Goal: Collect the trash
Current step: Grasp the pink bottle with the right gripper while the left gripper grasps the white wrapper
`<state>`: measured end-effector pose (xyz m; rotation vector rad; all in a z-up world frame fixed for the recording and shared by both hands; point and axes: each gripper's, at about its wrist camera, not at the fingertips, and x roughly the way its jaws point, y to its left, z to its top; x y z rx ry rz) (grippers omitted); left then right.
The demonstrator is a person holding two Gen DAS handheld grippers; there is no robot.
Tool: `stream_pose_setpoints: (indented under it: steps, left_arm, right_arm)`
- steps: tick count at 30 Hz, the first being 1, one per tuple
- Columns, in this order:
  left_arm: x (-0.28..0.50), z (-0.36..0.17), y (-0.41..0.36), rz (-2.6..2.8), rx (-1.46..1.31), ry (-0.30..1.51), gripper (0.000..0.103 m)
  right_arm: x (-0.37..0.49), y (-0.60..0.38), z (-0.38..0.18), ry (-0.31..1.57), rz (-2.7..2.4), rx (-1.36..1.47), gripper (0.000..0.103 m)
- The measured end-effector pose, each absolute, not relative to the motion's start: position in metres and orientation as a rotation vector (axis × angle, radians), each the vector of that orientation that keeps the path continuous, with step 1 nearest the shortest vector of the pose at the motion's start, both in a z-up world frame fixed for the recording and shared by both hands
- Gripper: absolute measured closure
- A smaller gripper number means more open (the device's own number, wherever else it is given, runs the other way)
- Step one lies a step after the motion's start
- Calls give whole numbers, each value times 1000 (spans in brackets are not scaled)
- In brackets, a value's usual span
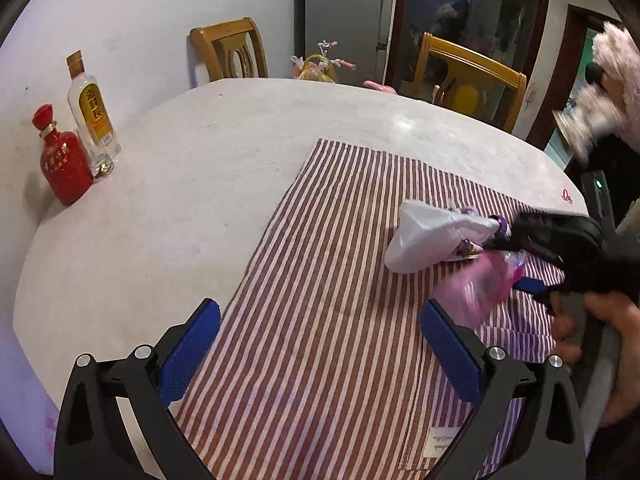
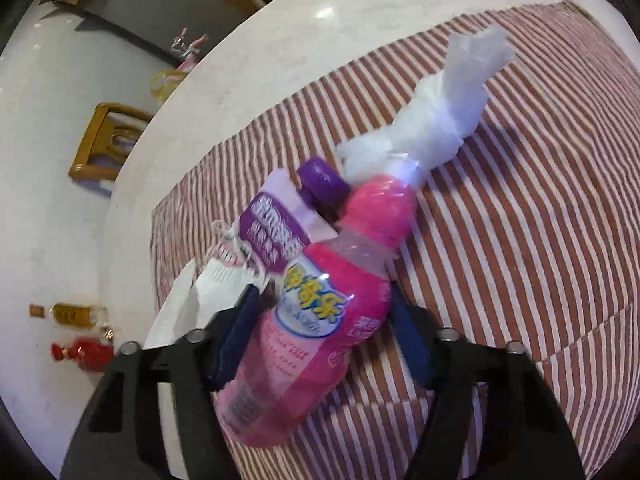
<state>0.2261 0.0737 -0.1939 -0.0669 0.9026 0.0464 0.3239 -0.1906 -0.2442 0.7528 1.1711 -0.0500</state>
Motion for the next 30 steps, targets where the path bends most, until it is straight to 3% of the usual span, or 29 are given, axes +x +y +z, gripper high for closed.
stream_pose_setpoints:
  steps: [4, 11, 16, 17, 18, 20, 30]
  left_arm:
    - [241, -193, 62, -45, -10, 883, 6]
    - [285, -213, 2, -217, 345, 829, 6]
    - [322, -228, -17, -287, 383, 873, 7]
    - [327, -232, -18, -303, 372, 887, 15]
    - [331, -234, -18, -332, 347, 900, 48]
    - [336, -236, -14, -362, 266, 934, 97]
    - [287, -175, 18, -356, 82, 846, 100]
  right_arm:
    - [299, -211, -235, 1171, -31, 721, 51]
    - [259, -246, -224, 1159, -16, 784, 51]
    - [255, -255, -222, 1144, 3, 813, 51]
    - [257, -255, -222, 1142, 6, 817, 51]
    - [256, -256, -222, 1141, 8, 821, 51]
    - [253, -260, -222, 1138, 11, 831, 51]
    - [237, -274, -217, 1116, 14, 857, 51]
